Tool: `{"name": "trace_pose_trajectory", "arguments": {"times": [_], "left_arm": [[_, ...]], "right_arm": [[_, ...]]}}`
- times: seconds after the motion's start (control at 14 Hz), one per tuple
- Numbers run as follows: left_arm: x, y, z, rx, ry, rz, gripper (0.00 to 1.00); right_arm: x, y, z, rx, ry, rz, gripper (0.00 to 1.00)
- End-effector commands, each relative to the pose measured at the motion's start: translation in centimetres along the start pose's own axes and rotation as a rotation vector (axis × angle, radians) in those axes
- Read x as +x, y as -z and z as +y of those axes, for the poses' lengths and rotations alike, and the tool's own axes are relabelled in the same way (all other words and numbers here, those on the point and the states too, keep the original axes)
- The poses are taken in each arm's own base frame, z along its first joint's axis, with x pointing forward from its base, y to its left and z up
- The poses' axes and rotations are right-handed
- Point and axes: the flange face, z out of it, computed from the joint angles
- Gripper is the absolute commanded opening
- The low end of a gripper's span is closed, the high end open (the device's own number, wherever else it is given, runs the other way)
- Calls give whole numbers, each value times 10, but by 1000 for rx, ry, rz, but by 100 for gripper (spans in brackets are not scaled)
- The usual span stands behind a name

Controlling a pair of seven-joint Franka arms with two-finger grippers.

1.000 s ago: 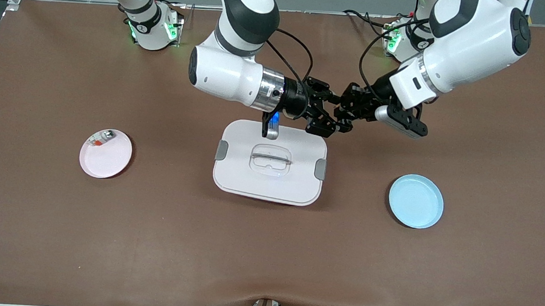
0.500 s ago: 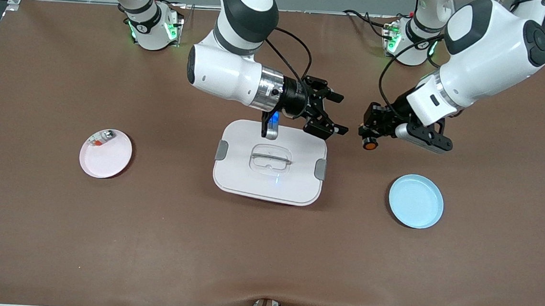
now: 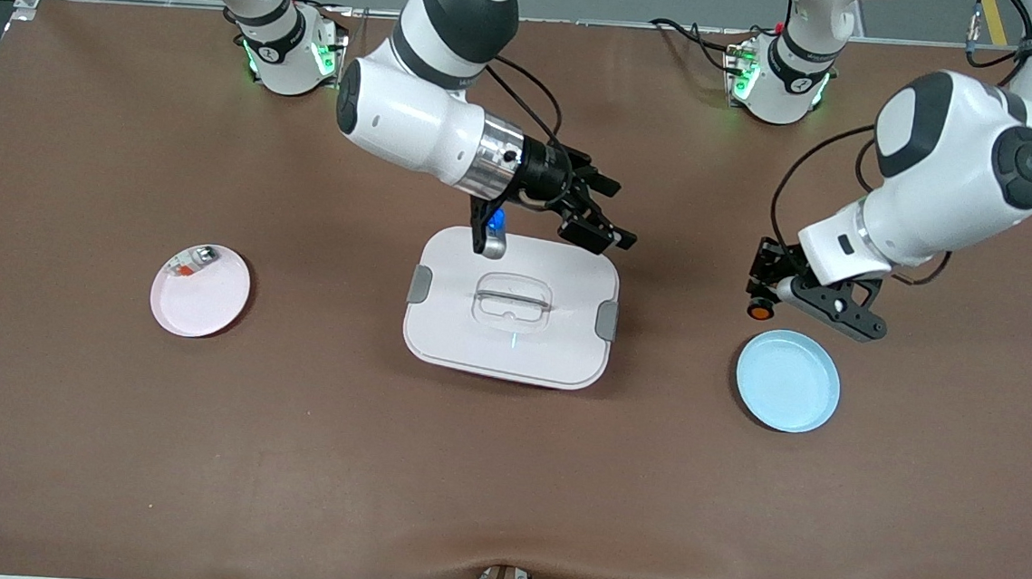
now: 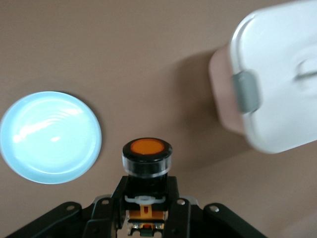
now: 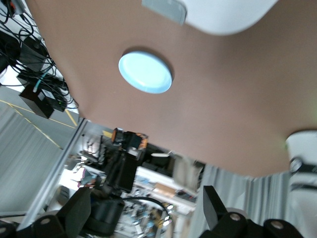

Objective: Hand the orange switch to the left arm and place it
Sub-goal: 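Carry the switch to the blue plate while the right gripper withdraws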

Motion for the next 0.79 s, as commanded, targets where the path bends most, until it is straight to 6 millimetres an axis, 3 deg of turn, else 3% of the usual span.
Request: {"name": "trace_pose_trajectory", "arguments": {"times": [0.0, 0.21, 0.36, 0.64, 0.71], "left_arm": [[4, -17, -35, 47, -140, -47, 0], [11, -50, -63, 94, -329, -97, 0], [12, -71, -85, 143, -456, -118, 0], [10, -116, -133, 167, -693, -101, 0], [9, -126, -145, 173, -748, -89, 0]], "right_arm": [[22, 26, 50, -62, 156, 53, 100], [58, 48, 90, -142, 370, 116, 100], [85, 72, 105, -213, 495, 192, 100], [139, 121, 113, -387, 680, 293, 100], [156, 143, 109, -426, 700, 289, 100]]}}
